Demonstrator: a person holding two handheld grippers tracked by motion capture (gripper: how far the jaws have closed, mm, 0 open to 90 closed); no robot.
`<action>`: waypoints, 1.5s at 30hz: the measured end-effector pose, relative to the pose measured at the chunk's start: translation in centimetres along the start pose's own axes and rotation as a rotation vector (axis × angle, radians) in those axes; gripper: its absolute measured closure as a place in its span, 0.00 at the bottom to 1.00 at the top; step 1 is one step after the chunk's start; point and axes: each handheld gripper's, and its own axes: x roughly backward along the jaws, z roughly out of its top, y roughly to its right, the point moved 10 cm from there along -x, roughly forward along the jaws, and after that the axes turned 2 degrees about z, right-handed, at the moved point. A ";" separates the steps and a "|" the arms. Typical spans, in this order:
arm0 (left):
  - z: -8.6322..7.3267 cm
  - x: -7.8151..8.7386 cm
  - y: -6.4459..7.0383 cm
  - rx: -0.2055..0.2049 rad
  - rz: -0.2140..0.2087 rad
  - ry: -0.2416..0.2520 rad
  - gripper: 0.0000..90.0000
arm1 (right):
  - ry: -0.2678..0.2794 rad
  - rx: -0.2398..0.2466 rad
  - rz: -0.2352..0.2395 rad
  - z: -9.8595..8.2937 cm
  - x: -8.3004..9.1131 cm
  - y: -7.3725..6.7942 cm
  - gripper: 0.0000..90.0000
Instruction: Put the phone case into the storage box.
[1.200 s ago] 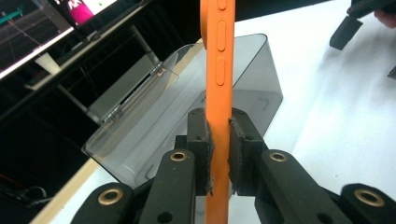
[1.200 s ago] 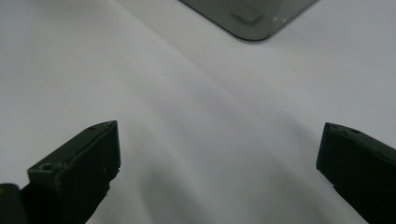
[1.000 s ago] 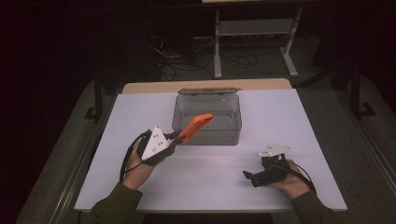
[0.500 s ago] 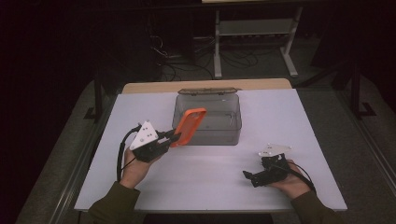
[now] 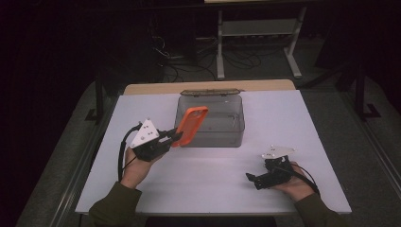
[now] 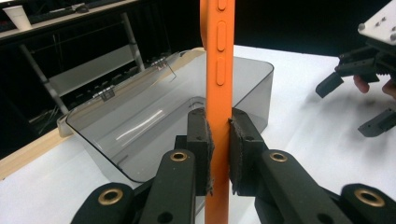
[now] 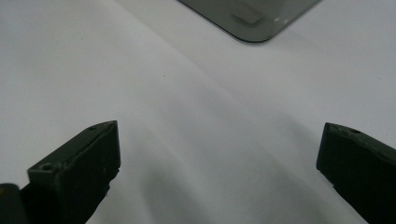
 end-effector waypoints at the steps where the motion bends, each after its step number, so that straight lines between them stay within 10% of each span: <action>1: 0.2 -0.1 -0.1 -0.002 -0.001 0.001 0.89 | 0.000 0.000 0.000 0.0 0.0 0.0 0.00; 28: 4.1 -3.0 -2.5 0.012 0.012 0.034 0.89 | 0.000 -0.002 0.003 0.0 0.0 0.1 0.00; 45: 4.2 -5.2 -3.8 0.067 0.002 -0.036 0.89 | 0.004 -0.005 0.002 0.0 0.1 0.1 0.00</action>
